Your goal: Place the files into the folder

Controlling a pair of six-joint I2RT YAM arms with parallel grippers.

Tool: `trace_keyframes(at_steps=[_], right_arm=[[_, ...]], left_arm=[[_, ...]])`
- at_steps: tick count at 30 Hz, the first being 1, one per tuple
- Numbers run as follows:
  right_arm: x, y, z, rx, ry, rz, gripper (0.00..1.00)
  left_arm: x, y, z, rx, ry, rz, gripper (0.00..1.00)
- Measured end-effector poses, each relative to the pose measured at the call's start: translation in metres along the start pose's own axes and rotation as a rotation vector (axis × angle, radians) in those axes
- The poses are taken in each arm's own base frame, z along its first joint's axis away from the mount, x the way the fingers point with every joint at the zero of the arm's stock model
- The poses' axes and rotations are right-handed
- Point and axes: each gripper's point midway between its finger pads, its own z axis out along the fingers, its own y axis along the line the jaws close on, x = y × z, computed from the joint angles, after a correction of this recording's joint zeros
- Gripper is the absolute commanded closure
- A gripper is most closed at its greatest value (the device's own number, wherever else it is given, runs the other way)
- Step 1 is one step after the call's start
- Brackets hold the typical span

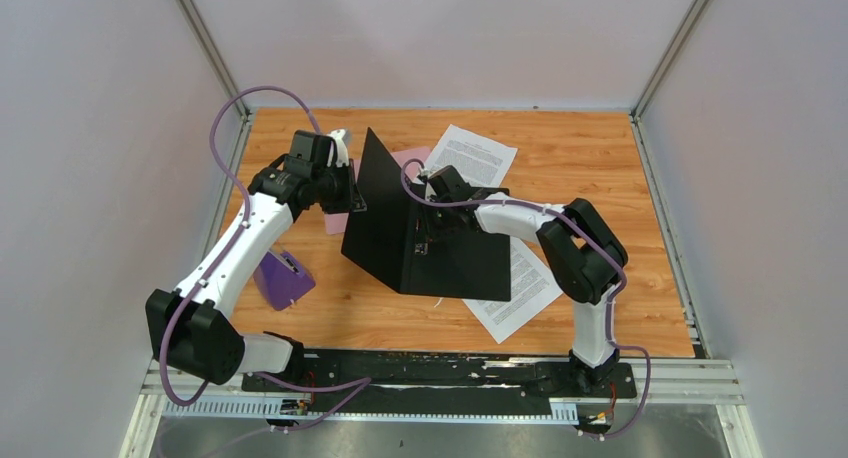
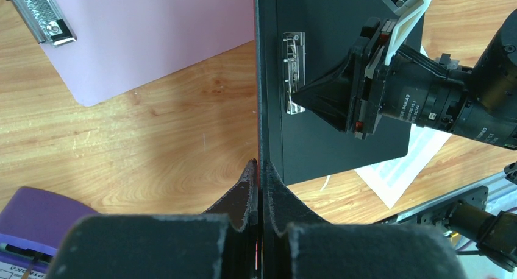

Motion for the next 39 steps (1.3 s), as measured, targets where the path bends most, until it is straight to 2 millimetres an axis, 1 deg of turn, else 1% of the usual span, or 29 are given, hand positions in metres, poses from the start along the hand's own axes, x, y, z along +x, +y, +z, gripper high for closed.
trace_keyframes(at_steps=[16,20,28,39], right_arm=[[0.006,0.001,0.007,-0.023,0.008,0.012,0.87],[0.007,-0.002,0.008,0.002,0.005,-0.011,0.91],[0.008,-0.008,0.007,0.082,-0.015,-0.074,0.91],[0.008,-0.010,0.006,0.115,-0.043,-0.096,0.91]], left_arm=[[0.001,0.000,0.001,0.004,0.001,-0.001,1.00],[0.001,0.000,0.001,0.003,0.001,0.000,1.00],[0.001,0.003,0.000,-0.017,0.002,0.002,1.00],[0.002,0.006,-0.001,-0.031,0.004,0.000,1.00]])
